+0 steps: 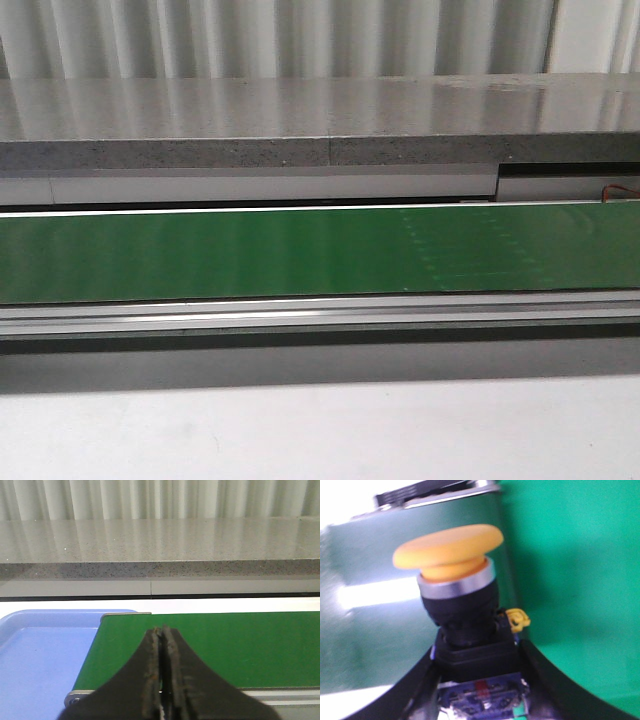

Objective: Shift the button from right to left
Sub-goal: 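Lift the button with the right gripper and set it on the belt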

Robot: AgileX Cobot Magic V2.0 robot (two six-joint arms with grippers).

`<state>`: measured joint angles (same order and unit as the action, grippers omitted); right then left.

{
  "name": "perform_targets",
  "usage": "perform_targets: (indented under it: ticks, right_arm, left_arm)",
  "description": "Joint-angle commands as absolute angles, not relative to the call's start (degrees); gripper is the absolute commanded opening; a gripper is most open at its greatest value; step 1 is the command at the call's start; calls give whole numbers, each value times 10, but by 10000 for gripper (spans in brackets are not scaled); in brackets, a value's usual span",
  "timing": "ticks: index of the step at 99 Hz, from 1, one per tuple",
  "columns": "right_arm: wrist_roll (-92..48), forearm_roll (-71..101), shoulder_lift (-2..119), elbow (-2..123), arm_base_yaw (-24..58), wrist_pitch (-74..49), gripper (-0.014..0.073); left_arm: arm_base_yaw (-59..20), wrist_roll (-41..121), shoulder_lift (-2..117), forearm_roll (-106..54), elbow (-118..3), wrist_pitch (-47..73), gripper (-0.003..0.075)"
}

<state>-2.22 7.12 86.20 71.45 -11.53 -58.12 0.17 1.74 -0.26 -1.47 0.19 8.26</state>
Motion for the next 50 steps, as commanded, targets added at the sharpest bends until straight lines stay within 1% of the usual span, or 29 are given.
perform_targets:
  ticks: [1,25,37,50]
  right_arm:
    - [0,77,841,726,-86,-587,216]
    - [61,77,867,725,0,-587,216]
    - [71,77,899,725,18,-586,216]
    - [82,77,931,725,19,-574,216]
  left_arm:
    - [1,14,-21,-15,24,37,-20]
    - [1,14,-21,-15,24,37,-20]
    - [1,14,-21,-15,24,37,-20]
    - [1,14,-21,-15,24,37,-20]
